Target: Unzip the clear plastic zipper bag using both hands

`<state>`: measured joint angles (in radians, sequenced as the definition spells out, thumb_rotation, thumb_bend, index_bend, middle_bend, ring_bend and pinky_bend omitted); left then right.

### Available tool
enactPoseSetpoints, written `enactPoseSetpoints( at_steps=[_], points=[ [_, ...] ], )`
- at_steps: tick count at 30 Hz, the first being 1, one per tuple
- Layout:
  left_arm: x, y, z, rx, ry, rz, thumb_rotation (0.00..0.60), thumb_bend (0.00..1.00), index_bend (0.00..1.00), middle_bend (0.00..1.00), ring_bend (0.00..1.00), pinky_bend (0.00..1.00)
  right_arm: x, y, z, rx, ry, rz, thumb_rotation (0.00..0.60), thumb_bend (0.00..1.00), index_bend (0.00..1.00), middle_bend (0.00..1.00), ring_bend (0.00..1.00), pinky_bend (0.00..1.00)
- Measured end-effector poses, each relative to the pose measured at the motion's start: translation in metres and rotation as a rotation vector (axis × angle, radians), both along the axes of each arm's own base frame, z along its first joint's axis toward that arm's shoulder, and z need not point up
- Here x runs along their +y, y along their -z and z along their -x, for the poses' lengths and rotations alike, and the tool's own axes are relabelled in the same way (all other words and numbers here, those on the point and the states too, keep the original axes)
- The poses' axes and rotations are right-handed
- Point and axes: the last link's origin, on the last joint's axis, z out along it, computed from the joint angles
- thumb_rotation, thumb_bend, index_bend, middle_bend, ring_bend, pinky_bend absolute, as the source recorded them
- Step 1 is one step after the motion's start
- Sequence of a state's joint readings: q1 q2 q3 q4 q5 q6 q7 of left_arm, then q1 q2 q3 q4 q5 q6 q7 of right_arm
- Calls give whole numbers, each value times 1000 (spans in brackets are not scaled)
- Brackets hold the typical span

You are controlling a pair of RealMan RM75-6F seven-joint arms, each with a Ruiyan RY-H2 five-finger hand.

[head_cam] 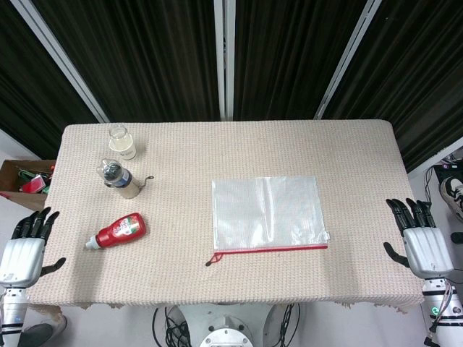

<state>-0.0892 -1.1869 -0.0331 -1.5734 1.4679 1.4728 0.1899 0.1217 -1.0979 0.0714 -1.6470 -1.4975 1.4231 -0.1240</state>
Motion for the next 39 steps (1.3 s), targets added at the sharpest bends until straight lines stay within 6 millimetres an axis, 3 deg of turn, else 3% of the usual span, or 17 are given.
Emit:
enactPoseSetpoints(
  at_steps=[8,14,20,28,32,39],
  points=[
    [-3,-3,-5,-15,10,1,600,95,108,56,58,133,-3,3,-7,-12,-41,-18,600,176,13,131,0,0],
    [-7,-3,-7,-12,14,4,600,95,108,56,58,135,-17,20,-36,-66,-185,-121,600,185,98,181,1,7],
    [-11,-1,-9,-6,24,5,600,94,108,56,58,134,-44,61,-90,-98,-384,-325,600,211,238,220,20,39],
    [-18,4,-8,-2,23,18,600,94,108,56,59,134,-66,147,-170,-100,-593,-584,600,246,326,206,20,40],
    [-19,8,-7,-4,28,31,600,94,108,56,59,134,-65,188,-190,-86,-648,-629,600,285,365,193,2,24],
    [-17,9,-3,-8,17,37,600,94,108,56,59,134,-67,232,-195,-36,-673,-662,600,299,392,192,0,19]
  ],
)
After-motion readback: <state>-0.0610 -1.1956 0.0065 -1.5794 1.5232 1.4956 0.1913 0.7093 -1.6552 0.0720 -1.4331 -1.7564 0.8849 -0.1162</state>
